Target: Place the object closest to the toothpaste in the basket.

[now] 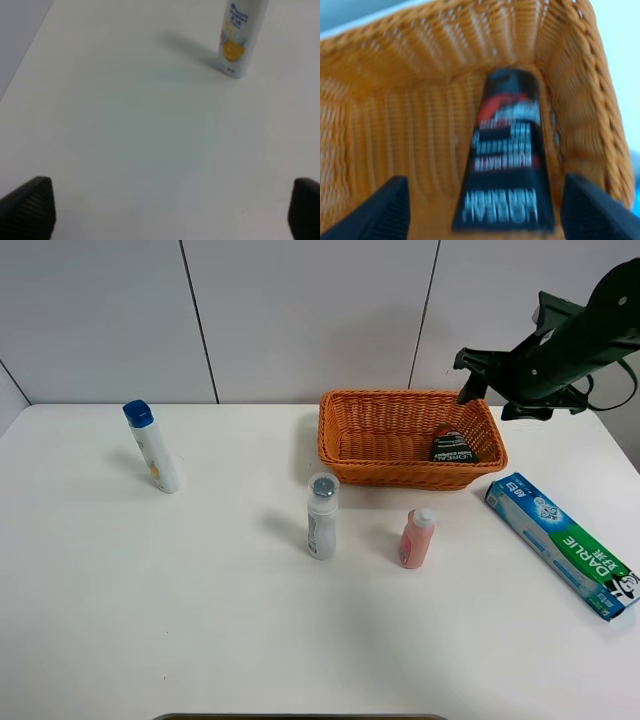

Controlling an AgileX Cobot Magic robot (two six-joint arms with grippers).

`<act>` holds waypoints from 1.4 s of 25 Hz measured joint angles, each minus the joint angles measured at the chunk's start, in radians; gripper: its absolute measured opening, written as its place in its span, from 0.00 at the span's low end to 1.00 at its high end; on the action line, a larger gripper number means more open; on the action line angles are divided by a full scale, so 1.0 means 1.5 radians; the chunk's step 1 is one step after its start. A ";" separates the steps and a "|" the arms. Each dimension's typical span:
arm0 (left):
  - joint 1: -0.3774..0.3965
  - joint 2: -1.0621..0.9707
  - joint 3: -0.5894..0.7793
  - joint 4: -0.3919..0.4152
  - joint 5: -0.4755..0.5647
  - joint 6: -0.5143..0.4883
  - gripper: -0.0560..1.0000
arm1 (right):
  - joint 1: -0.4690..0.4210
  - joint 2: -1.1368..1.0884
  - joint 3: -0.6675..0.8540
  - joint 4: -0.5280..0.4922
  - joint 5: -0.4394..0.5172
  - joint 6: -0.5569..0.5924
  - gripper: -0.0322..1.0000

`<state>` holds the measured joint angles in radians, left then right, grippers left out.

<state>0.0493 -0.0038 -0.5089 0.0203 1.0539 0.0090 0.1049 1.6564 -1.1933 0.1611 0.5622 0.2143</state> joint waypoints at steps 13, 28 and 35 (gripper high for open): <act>0.000 0.000 0.000 0.000 0.000 0.000 0.94 | 0.000 -0.312 0.000 -0.001 0.359 -0.120 0.67; 0.000 0.000 0.000 0.000 0.000 0.000 0.94 | 0.000 -0.651 -0.001 -0.017 0.436 -0.164 0.67; 0.000 0.000 0.000 0.000 0.000 0.000 0.94 | -0.016 -0.739 -0.001 -0.033 0.437 -0.193 0.67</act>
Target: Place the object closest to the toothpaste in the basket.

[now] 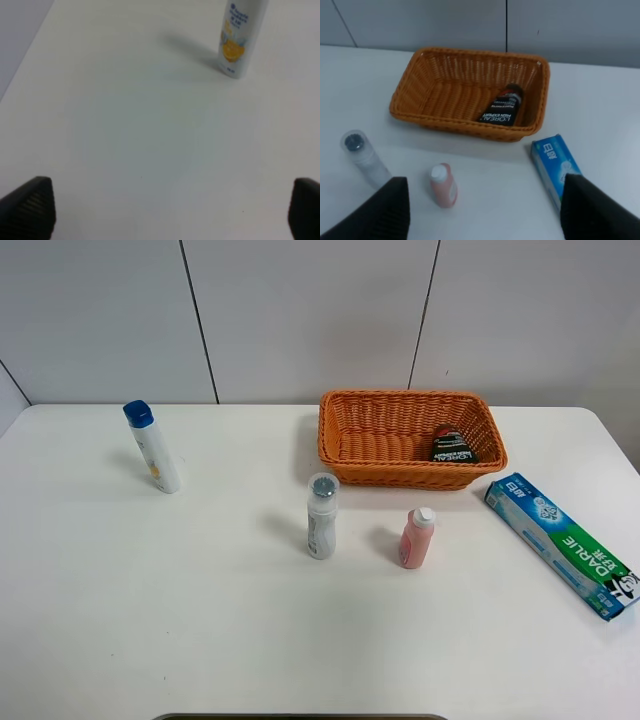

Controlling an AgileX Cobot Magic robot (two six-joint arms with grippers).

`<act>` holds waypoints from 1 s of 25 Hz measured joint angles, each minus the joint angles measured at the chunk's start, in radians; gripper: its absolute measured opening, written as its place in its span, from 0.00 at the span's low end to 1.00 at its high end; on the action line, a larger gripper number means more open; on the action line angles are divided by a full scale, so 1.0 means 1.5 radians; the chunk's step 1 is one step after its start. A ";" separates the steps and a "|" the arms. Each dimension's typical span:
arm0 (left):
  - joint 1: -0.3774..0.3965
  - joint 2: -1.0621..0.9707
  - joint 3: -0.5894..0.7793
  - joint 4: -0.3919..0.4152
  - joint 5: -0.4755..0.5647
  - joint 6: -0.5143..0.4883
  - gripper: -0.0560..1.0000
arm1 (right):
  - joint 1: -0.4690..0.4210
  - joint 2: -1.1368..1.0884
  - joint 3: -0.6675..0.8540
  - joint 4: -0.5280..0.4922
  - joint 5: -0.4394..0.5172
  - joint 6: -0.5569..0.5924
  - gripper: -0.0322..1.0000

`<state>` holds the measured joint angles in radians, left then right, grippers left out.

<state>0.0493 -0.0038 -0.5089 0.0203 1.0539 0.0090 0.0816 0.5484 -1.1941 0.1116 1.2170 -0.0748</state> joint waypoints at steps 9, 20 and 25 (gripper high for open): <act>0.000 0.000 0.000 0.000 0.000 0.000 0.94 | -0.075 -0.102 0.157 -0.017 0.001 -0.041 0.67; 0.000 0.000 0.000 -0.001 0.000 0.000 0.94 | -0.077 -0.231 0.413 -0.020 -0.009 -0.041 0.67; 0.000 0.000 0.000 -0.001 0.000 0.000 0.94 | -0.077 -0.317 0.441 -0.023 -0.059 -0.041 0.67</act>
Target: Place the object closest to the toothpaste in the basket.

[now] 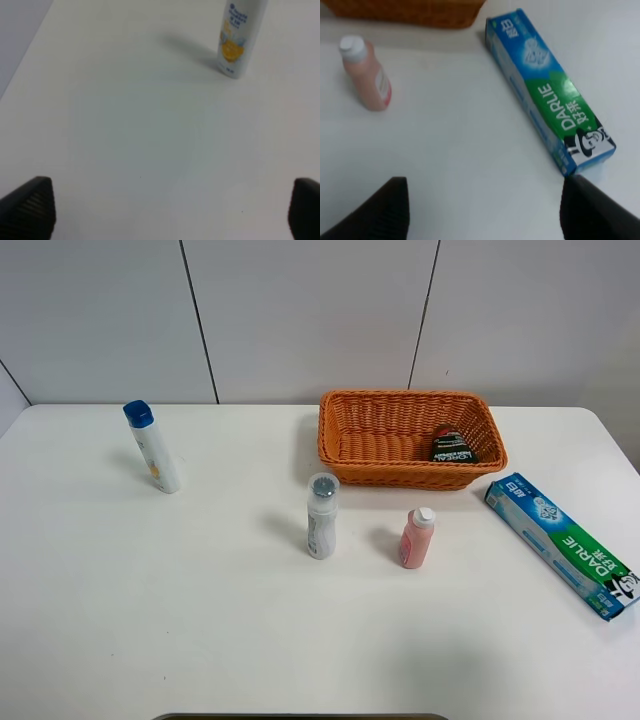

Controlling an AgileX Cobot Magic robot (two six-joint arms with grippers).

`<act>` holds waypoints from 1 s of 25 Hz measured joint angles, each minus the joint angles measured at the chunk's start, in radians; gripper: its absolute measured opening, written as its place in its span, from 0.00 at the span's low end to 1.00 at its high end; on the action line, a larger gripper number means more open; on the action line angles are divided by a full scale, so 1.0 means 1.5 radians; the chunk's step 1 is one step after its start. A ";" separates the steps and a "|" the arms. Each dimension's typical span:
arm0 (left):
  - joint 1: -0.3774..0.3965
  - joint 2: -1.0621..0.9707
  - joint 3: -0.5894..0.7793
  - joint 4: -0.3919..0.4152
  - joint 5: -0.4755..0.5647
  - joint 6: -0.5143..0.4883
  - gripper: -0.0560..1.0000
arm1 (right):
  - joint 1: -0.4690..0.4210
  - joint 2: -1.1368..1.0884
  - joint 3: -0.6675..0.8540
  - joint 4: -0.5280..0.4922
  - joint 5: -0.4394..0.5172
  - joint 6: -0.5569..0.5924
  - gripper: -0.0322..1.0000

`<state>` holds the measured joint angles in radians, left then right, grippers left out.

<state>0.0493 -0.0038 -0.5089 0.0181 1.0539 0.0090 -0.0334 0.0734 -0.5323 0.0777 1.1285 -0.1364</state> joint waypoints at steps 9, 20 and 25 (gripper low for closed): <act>0.000 0.000 0.000 0.000 0.000 0.000 0.94 | 0.000 -0.051 0.018 -0.003 -0.034 0.001 0.67; 0.000 0.000 0.000 0.000 0.000 0.000 0.94 | 0.000 -0.051 0.018 -0.003 -0.034 0.001 0.67; 0.000 0.000 0.000 0.000 0.000 0.000 0.94 | 0.000 -0.051 0.018 -0.003 -0.034 0.001 0.67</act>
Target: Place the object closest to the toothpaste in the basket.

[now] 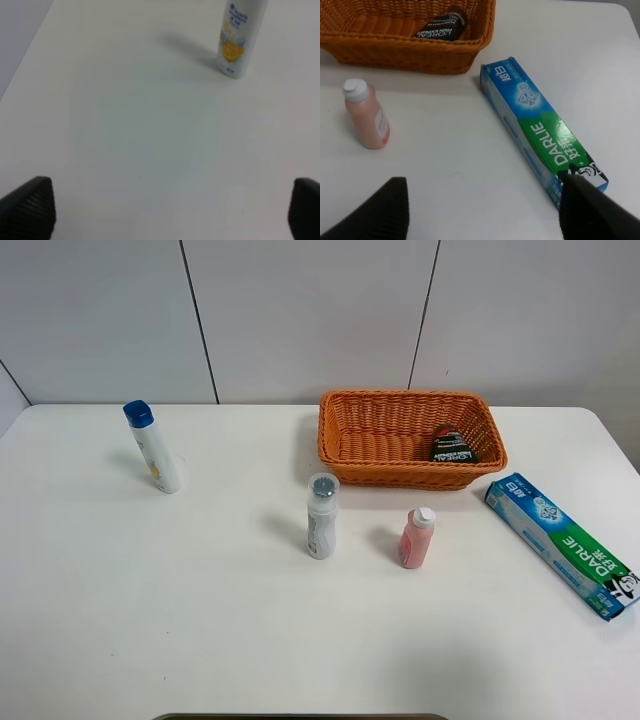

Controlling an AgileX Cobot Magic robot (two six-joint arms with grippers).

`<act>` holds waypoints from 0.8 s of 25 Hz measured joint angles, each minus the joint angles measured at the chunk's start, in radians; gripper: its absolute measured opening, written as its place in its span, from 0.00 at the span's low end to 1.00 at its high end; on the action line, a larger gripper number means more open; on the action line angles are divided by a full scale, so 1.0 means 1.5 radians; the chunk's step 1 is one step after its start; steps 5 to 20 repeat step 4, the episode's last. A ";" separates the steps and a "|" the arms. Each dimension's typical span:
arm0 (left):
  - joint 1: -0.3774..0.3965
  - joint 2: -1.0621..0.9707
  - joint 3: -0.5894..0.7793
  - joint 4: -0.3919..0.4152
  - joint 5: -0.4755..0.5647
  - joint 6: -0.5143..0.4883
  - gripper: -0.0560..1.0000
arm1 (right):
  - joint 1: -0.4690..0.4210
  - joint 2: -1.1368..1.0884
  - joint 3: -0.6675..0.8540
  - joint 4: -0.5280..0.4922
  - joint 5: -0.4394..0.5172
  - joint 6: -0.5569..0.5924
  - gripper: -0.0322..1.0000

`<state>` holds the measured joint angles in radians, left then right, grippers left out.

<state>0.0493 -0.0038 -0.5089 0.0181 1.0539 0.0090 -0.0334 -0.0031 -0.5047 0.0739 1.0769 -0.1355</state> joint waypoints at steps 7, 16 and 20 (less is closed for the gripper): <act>0.000 0.000 0.000 0.000 0.000 0.000 0.94 | 0.000 0.000 0.000 0.000 0.000 0.000 0.67; 0.000 0.000 0.000 0.000 0.000 0.000 0.94 | 0.000 0.000 0.000 0.000 0.000 0.000 0.67; 0.000 0.000 0.000 0.000 0.000 0.000 0.94 | 0.000 0.000 0.000 0.000 0.000 0.000 0.67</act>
